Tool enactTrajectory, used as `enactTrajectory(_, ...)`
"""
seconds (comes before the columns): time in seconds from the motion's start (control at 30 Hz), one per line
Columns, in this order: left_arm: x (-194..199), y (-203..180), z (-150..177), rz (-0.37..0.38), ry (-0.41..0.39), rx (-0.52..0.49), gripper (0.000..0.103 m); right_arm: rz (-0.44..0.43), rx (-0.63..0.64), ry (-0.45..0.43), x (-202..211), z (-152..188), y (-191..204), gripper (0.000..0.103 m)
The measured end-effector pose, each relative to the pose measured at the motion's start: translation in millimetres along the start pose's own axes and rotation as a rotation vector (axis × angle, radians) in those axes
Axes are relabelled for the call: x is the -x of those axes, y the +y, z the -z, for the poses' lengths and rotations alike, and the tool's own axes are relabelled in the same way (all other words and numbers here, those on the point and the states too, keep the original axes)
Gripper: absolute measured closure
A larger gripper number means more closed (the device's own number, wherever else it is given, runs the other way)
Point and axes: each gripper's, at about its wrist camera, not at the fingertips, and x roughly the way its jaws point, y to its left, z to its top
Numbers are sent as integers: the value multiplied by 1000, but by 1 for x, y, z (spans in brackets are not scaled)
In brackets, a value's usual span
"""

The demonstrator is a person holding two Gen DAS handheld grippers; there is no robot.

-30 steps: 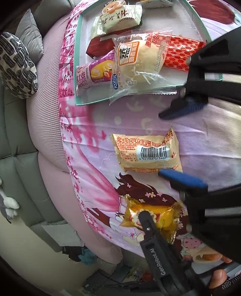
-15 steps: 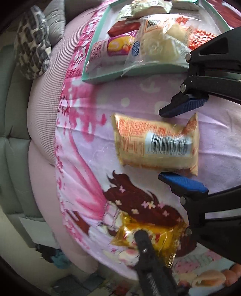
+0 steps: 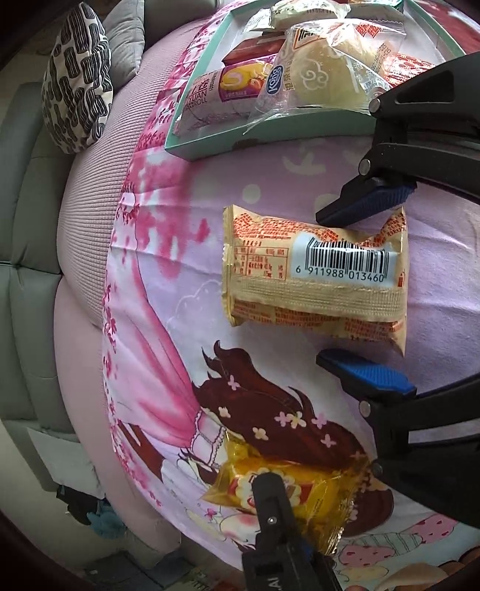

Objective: Organize snacks
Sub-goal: 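Grasp the cream barcode pack with the right tool while the left tool holds the yellow bag, then lift and carry the yellow bag and barcode pack over the tray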

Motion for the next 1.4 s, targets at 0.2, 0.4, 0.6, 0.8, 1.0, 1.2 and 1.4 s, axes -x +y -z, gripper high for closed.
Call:
enactTrajectory(0.2, -5, 0, 0, -2, 5, 5, 51, -7, -6, -14, -1, 0, -1, 30)
enactTrajectory(0.4, -12, 1, 2, 16, 23, 15, 48, -3, -46, -37, 3, 1, -8, 45)
enactTrajectory(0.6, -15, -3, 3, 9, 27, 3, 47, -29, -87, -47, 6, 1, -17, 54)
enactTrajectory(0.8, -9, -8, 2, 22, 7, -11, 58, -46, -103, -56, 15, 3, -20, 57)
enactTrajectory(1.0, 7, -20, 2, 49, -32, -33, 59, -62, -111, -94, 37, 7, -25, 58)
enactTrajectory(1.2, 28, -38, 5, 93, -75, -63, 59, -73, -128, -171, 75, 9, -33, 58)
enactTrajectory(1.4, 46, -56, 9, 126, -109, -87, 59, -68, -166, -221, 104, 12, -48, 58)
